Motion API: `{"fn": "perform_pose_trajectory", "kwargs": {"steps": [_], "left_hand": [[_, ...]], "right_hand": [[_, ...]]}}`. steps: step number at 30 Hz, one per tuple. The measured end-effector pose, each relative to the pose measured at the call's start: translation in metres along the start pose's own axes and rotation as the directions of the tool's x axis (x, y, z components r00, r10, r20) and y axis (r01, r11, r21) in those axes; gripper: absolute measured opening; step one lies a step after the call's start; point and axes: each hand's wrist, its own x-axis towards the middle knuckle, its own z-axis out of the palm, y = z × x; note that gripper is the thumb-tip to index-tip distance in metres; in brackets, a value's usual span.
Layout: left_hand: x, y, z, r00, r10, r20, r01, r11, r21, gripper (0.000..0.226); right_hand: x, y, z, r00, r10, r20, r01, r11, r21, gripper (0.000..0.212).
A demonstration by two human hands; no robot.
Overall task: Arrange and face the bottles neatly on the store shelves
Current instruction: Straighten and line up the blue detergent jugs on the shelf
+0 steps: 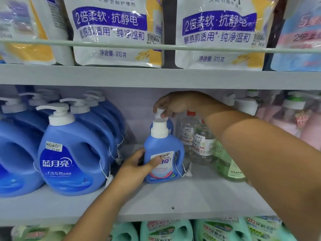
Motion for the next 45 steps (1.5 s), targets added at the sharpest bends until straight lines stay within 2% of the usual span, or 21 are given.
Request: {"fn": "perform_pose_trajectory", "kwargs": {"steps": [3,6,9,10,13,14,15,19,23,26,30,33,34,35,37,38,41,45], "left_hand": [[-0.003,-0.002,-0.004,0.997,-0.009,0.075,0.014,0.998,-0.067,0.033],[-0.003,-0.007,-0.005,0.989,-0.007,0.149,0.014,0.999,-0.049,0.054],[-0.005,-0.008,-0.005,0.977,-0.03,0.212,0.038,0.999,-0.035,0.068],[-0.007,-0.007,-0.005,0.971,-0.028,0.236,0.035,0.999,-0.025,0.066],[-0.01,-0.004,-0.002,0.963,-0.029,0.268,0.03,1.0,-0.001,0.053],[-0.01,-0.003,-0.002,0.964,-0.029,0.263,0.03,1.0,0.001,0.049],[-0.01,-0.003,-0.002,0.966,-0.027,0.256,0.025,1.0,0.008,0.047],[-0.01,-0.005,-0.002,0.972,-0.012,0.234,0.004,0.999,0.034,0.048],[-0.01,-0.006,-0.003,0.974,-0.02,0.224,0.007,0.998,0.059,0.046],[-0.011,-0.006,-0.002,0.977,-0.008,0.214,-0.007,0.997,0.071,0.044],[-0.011,-0.006,-0.001,0.983,0.04,0.182,-0.052,0.997,0.064,0.053],[-0.01,-0.007,-0.003,0.984,0.058,0.166,-0.072,0.994,0.085,0.057],[-0.009,-0.008,-0.003,0.985,0.056,0.162,-0.071,0.993,0.091,0.058],[-0.009,-0.008,-0.004,0.986,0.058,0.158,-0.074,0.993,0.095,0.058],[-0.009,-0.009,-0.004,0.988,0.064,0.142,-0.078,0.992,0.096,0.055],[-0.008,-0.009,-0.004,0.988,0.068,0.137,-0.082,0.992,0.096,0.052],[-0.006,-0.008,-0.003,0.993,0.1,0.055,-0.107,0.984,0.142,0.044],[0.001,-0.01,-0.005,0.975,0.221,-0.031,-0.2,0.927,0.317,0.056]], "right_hand": [[-0.009,-0.003,-0.003,0.996,0.01,0.091,-0.016,0.998,0.068,0.042],[-0.021,-0.006,0.0,0.997,0.07,0.043,-0.074,0.991,0.108,0.027],[-0.024,-0.004,0.005,0.99,0.072,-0.12,-0.089,0.987,-0.138,0.049],[-0.024,-0.004,0.007,0.987,0.044,-0.154,-0.075,0.976,-0.205,0.047],[-0.019,0.002,0.004,0.992,-0.022,-0.127,-0.013,0.962,-0.273,0.023],[-0.02,0.004,0.001,0.993,-0.031,-0.113,0.0,0.964,-0.264,0.013],[-0.022,0.006,-0.002,0.995,-0.03,-0.096,0.006,0.972,-0.236,0.012],[-0.031,0.008,-0.005,1.0,-0.025,-0.005,0.025,1.0,-0.006,0.039],[-0.032,0.002,-0.005,1.0,-0.009,-0.003,0.009,0.995,-0.096,0.042],[-0.033,0.001,-0.003,1.0,-0.006,-0.004,0.005,0.996,-0.089,0.041],[-0.037,-0.003,-0.004,0.998,0.032,-0.048,-0.042,0.978,-0.206,0.018],[-0.042,-0.011,0.001,0.99,0.04,-0.134,-0.077,0.957,-0.28,0.046],[-0.042,-0.012,0.003,0.99,0.024,-0.14,-0.063,0.958,-0.28,0.049],[-0.043,-0.013,0.003,0.993,0.012,-0.119,-0.043,0.966,-0.254,0.044],[-0.049,-0.016,0.001,0.999,0.036,0.024,-0.03,0.977,-0.211,0.031],[-0.052,-0.017,-0.001,0.996,0.045,0.078,-0.027,0.974,-0.224,0.033],[-0.052,-0.014,-0.002,0.999,0.017,0.039,-0.007,0.967,-0.253,0.032],[-0.047,-0.014,0.007,0.997,-0.012,-0.073,0.007,0.997,-0.071,0.013]]}}
